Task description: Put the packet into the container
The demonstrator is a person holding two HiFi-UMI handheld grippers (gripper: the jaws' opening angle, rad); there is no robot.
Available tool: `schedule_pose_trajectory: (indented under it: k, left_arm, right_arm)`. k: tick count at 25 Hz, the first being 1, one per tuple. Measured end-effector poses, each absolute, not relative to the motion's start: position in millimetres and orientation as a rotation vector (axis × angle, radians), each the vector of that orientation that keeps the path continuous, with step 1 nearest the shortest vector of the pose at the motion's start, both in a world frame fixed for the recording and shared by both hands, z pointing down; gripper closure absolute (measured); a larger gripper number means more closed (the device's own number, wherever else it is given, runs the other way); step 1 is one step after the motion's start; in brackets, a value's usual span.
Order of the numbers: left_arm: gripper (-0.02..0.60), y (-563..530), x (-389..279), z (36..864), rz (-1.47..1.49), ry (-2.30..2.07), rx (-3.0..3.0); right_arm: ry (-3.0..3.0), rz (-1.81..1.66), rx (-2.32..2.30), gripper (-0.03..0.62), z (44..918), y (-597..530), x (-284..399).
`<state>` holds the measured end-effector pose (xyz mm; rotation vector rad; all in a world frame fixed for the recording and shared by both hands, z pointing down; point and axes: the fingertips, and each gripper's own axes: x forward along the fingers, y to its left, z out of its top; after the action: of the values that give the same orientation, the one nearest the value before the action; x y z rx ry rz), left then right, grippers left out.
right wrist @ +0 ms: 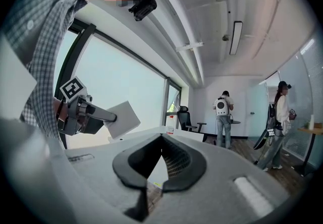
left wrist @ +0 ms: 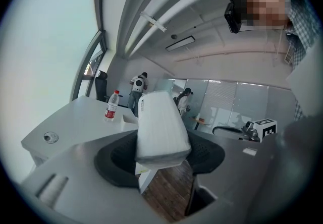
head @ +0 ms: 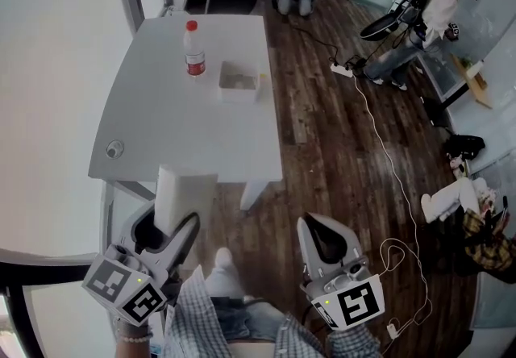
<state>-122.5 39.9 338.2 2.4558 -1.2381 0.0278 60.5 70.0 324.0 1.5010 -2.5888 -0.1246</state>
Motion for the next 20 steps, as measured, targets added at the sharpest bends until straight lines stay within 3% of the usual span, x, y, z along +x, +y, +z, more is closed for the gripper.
schedule_pose_trajectory:
  k: [20]
  left_arm:
    - [0.318,-40,-140,332,0.022,-1.17,2.517]
  right_arm:
    - [-2.57,-0.169,1.556,0.595,313,-2,33]
